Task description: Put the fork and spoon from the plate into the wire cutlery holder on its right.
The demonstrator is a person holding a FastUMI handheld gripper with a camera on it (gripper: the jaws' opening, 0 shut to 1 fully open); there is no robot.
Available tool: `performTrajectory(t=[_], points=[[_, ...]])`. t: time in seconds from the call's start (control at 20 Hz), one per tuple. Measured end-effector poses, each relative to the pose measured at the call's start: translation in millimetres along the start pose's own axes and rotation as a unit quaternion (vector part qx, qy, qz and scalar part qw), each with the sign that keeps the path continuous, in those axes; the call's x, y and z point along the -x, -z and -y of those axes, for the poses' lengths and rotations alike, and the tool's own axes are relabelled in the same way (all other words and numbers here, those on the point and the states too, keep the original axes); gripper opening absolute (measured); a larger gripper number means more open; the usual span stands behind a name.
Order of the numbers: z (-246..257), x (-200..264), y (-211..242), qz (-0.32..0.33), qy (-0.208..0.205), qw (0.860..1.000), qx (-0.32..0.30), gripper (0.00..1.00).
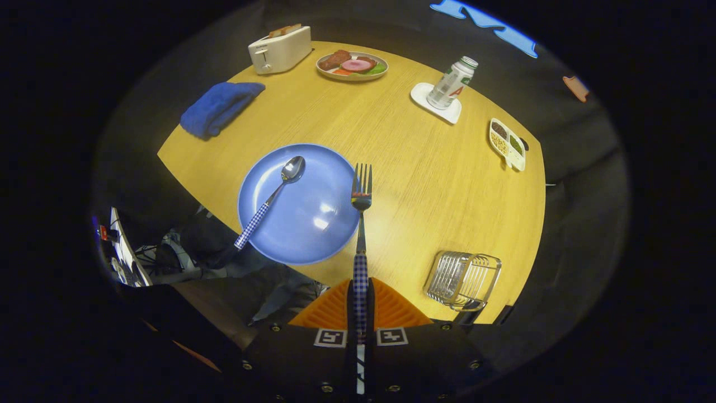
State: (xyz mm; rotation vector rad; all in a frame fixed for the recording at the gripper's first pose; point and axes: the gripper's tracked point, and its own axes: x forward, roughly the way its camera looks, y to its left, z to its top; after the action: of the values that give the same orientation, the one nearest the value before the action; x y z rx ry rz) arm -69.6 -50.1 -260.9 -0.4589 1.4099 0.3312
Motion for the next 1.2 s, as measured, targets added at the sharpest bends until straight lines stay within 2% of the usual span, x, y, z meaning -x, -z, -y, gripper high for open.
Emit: performTrajectory(t=[0.4,0.7,0.95,1.2], points=[[61,38,66,-0.049,0.041,0.997,-0.039,0.05],[95,43,110,-0.111,0.047,0.992,-0.038,0.05],[129,39,115,-0.152,0.062,0.986,-0.011,0.05],[157,24,113,-0.209,0.072,0.974,0.046,0.05]])
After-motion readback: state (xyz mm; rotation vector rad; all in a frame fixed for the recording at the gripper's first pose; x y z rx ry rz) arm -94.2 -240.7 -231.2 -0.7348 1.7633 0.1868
